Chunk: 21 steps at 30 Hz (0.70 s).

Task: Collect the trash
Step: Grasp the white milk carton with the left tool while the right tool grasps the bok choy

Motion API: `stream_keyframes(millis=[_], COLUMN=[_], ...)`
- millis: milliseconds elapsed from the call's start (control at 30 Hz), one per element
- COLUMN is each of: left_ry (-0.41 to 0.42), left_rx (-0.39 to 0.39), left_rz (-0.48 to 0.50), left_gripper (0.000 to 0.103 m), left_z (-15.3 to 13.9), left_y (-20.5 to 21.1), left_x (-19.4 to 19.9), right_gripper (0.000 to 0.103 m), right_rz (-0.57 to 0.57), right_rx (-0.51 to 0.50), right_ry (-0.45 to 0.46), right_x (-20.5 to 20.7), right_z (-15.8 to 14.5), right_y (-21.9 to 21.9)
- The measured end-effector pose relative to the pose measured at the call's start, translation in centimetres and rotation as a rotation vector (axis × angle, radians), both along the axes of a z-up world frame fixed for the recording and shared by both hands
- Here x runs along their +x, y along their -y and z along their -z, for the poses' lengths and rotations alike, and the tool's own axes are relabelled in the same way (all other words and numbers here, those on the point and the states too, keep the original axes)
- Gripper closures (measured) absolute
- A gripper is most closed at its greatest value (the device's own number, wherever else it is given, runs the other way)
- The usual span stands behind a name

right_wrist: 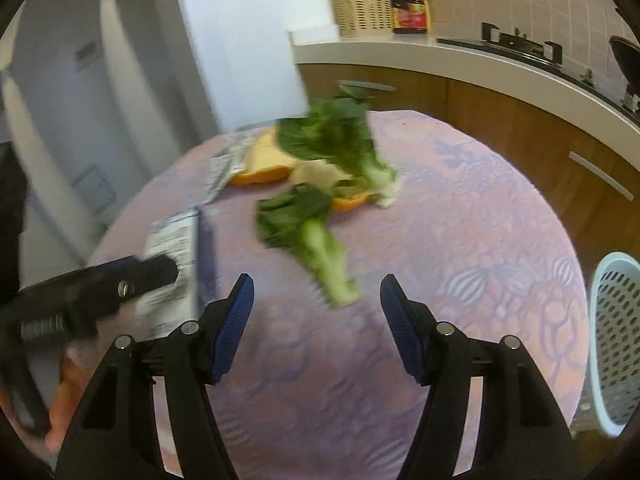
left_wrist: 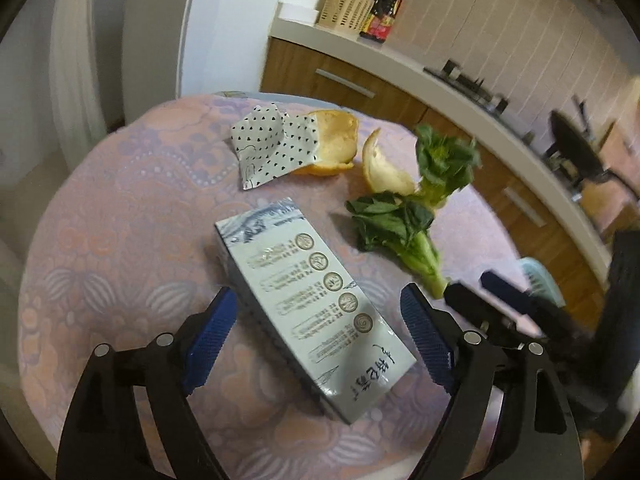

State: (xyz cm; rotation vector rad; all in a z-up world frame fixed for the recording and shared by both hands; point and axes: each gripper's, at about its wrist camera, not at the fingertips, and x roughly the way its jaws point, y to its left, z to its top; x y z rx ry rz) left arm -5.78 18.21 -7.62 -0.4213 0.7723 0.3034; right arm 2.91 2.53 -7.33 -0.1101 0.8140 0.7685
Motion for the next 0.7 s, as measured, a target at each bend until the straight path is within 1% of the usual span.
stream_keyframes(millis=[33, 67, 133, 200, 300, 333, 367, 400, 433, 567, 600, 633, 667, 700], left_ry=[-0.012, -0.011, -0.009, -0.014, -0.023, -0.014, -0.007, -0.002, -0.003, -0.016, -0.031, -0.041, -0.056, -0.047], left_rx=[0.035, 0.047, 0.038, 0.017, 0.006, 0.006, 0.009, 0.021, 0.032, 0.068, 0.092, 0.109, 0.143, 0.149], left_rz=[-0.026, -0.045, -0.069, -0.090, -0.075, -0.069, -0.068, -0.068, -0.067, -0.055, -0.055, -0.057, -0.064, -0.064], left_gripper=[0.021, 0.021, 0.021, 0.021, 0.021, 0.021, 0.021, 0.021, 0.021, 0.021, 0.022, 0.026, 0.031, 0.032], left_z=[0.1, 0.2, 0.4, 0.6, 0.6, 0.5, 0.4, 0.3, 0.3, 0.6, 0.8, 1.0, 1.2, 1.2], left_y=[0.5, 0.6, 0.5, 0.0, 0.1, 0.2, 0.4, 0.5, 0.7, 2.0, 2.4, 2.6, 2.9, 2.9], left_x=[0.3, 0.3, 0.4, 0.5, 0.7, 0.6, 0.5, 0.5, 0.5, 0.9, 1.1, 1.3, 1.4, 1.4], right_gripper=[0.042, 0.042, 0.042, 0.042, 0.042, 0.042, 0.042, 0.042, 0.042, 0.042, 0.042, 0.042, 0.042, 0.042], right_rz=[0.009, 0.018, 0.019, 0.032, 0.111, 0.147, 0.153, 0.152, 0.153, 0.138, 0.128, 0.119, 0.109, 0.098], right_rx=[0.003, 0.000, 0.004, 0.006, -0.029, -0.040, -0.030, -0.007, 0.009, 0.005, -0.005, -0.018, -0.034, -0.044], right_ry=[-0.003, -0.006, -0.018, 0.003, 0.050, 0.039, 0.017, -0.015, -0.025, -0.013, -0.008, -0.001, 0.011, 0.019], right_x=[0.2, 0.6, 1.1, 1.2, 1.7, 2.4, 2.9, 3.5, 3.7, 3.7, 3.7, 3.5, 3.4, 3.2], right_z=[0.1, 0.4, 0.6, 0.4, 0.2, 0.4, 0.5, 0.6, 0.5, 0.3, 0.3, 0.3, 0.4, 0.4], right_y=[0.0, -0.3, -0.5, -0.2, 0.1, 0.4, 0.6, 1.0, 1.3, 1.1, 0.8, 0.5, 0.0, -0.4])
